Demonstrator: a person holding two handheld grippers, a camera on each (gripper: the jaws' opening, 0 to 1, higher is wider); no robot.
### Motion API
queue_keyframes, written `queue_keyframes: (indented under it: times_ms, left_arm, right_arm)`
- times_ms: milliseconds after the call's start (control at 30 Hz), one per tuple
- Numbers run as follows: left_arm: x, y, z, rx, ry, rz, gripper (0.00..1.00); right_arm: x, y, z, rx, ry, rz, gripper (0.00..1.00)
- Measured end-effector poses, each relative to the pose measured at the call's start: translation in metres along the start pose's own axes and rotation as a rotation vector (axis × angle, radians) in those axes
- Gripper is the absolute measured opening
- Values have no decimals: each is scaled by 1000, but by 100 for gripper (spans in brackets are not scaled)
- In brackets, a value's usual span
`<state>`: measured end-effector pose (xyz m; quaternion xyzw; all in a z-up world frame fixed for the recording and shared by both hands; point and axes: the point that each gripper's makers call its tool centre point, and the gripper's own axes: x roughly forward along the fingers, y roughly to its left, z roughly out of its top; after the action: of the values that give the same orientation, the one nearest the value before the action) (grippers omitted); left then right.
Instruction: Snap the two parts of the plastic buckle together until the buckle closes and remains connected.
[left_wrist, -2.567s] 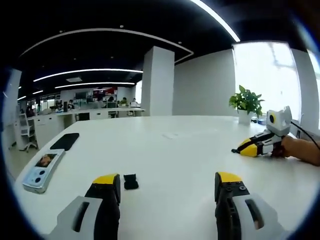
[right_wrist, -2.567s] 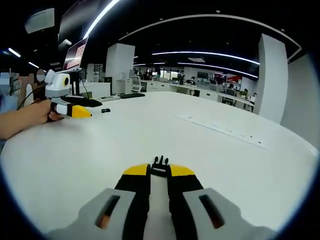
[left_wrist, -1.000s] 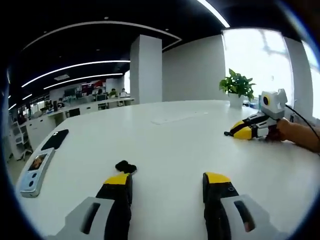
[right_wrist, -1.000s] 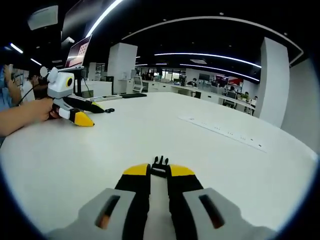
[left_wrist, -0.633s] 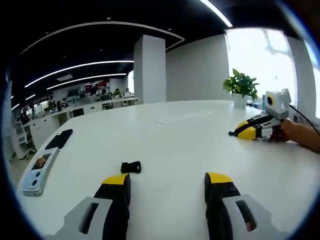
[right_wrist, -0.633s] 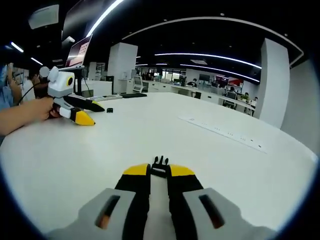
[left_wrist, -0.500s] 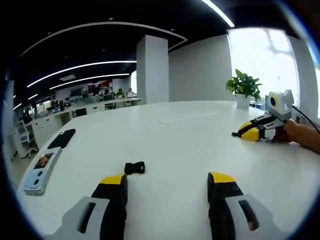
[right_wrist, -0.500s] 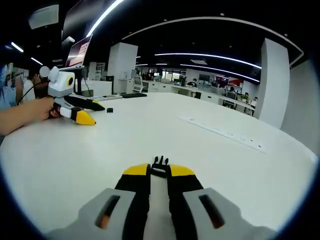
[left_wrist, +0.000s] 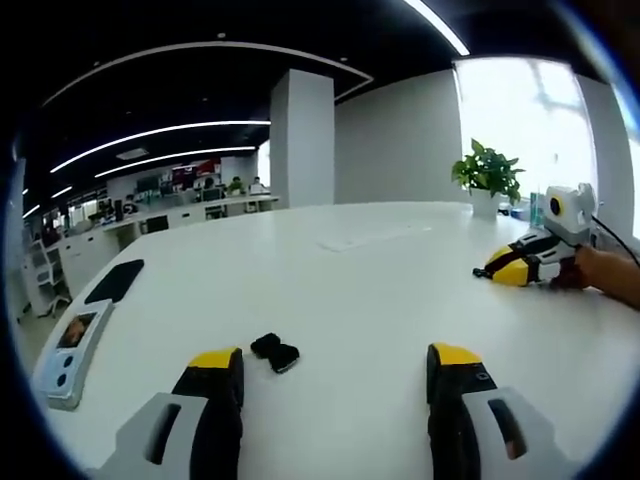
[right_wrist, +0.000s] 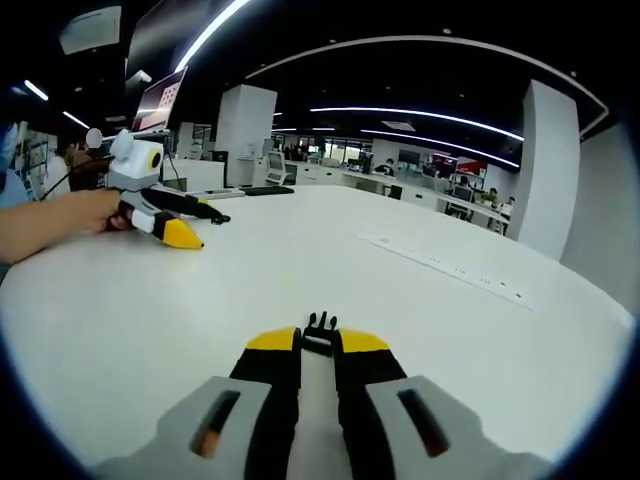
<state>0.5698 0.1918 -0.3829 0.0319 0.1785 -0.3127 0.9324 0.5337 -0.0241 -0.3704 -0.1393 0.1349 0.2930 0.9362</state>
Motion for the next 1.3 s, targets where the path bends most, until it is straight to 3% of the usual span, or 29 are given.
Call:
queue_keyframes:
  times_ms: [400, 800, 967, 1300]
  left_arm:
    - [11, -6, 7, 24, -6, -64, 70]
    - [2, -17, 5, 34, -13, -85, 39]
    - [3, -15, 4, 34, -11, -79, 38]
    - [-2, -10, 3, 34, 0, -75, 26]
  right_arm:
    - [-1, 0, 1, -3, -1, -1, 14]
    - [-3, 0, 0, -7, -2, -1, 13]
    - [-3, 0, 0, -7, -2, -1, 13]
    - [-1, -1, 1, -6, -2, 9, 13]
